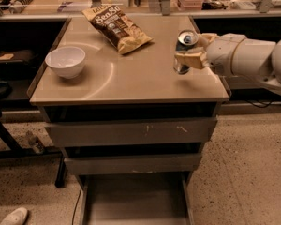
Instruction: Place redbull can into bottom drawer
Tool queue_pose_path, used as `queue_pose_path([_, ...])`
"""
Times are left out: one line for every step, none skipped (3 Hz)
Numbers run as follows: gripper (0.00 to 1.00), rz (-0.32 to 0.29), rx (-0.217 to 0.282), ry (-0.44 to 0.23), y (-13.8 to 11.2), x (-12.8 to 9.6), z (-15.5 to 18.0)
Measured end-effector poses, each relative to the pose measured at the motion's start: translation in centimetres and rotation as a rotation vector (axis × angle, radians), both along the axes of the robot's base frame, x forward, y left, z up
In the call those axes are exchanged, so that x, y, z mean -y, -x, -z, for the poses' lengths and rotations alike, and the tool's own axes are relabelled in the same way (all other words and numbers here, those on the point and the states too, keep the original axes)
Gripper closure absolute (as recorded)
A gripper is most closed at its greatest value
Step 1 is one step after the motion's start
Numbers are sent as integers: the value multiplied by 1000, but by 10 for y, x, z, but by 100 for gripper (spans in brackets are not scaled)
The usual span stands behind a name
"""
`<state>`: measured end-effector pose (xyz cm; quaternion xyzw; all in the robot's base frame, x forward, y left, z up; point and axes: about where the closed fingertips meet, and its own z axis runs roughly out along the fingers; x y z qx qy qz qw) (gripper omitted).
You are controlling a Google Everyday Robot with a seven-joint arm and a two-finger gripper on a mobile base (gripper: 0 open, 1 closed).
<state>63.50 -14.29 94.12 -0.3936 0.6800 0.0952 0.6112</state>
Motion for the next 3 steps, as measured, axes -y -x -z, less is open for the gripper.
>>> queue_pose_path([100, 24, -19, 38, 47, 21, 13])
queue_pose_path([100, 63, -42, 106, 97, 34, 38])
queue_pose_path([100, 91, -68, 147, 131, 40, 67])
